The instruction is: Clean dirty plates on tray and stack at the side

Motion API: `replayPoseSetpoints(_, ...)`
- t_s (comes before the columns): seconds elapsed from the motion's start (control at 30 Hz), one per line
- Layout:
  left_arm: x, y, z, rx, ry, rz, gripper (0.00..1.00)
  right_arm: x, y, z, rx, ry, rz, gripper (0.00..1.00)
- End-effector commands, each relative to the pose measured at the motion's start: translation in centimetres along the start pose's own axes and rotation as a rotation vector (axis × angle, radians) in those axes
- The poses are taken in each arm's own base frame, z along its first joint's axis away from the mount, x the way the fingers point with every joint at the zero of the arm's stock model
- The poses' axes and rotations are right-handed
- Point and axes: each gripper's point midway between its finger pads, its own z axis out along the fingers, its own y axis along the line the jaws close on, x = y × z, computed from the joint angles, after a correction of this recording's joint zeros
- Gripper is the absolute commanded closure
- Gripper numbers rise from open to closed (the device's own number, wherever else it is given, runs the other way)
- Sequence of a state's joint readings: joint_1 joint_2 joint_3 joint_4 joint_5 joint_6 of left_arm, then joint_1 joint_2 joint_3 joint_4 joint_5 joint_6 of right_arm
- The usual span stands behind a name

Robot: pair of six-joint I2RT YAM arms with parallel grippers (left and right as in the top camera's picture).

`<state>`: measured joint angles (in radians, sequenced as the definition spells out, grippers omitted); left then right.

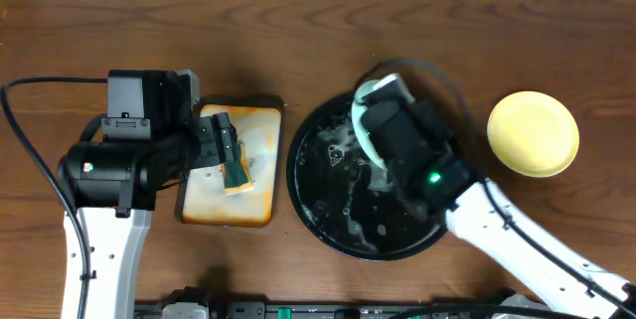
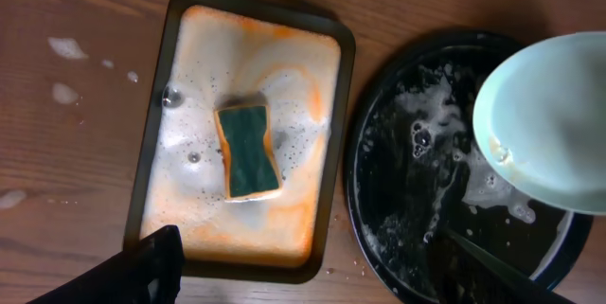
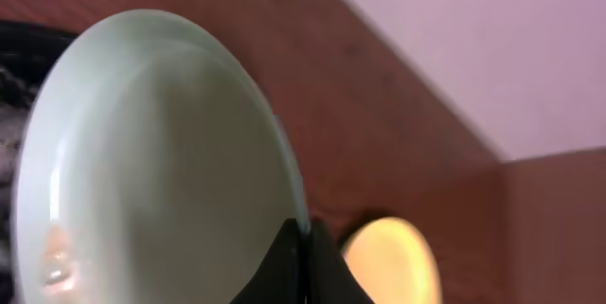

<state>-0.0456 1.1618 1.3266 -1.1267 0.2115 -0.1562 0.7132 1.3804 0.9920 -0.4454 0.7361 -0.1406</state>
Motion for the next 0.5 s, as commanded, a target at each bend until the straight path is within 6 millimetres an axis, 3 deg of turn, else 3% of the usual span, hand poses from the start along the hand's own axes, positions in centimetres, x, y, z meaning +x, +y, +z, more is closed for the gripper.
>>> replayPoseSetpoints(0.0, -0.3, -0.2, -0.6, 0.010, -0.018, 0.004, 0.17, -2.0, -2.7, -3.3, 0.256, -0.067, -0.051, 0.99)
replayPoseSetpoints(0.17, -0.3, -0.2, -0.6, 0.010, -0.018, 0.004, 0.17, -3.1, -2.3, -5.2, 0.316, -0.113, -0.092, 0.99)
replayPoseSetpoints(0.47, -0.3, -0.2, -0.6, 0.010, -0.018, 0.004, 0.17, -3.2, -2.8, -5.6, 0.358, -0.113, -0.086, 0.99)
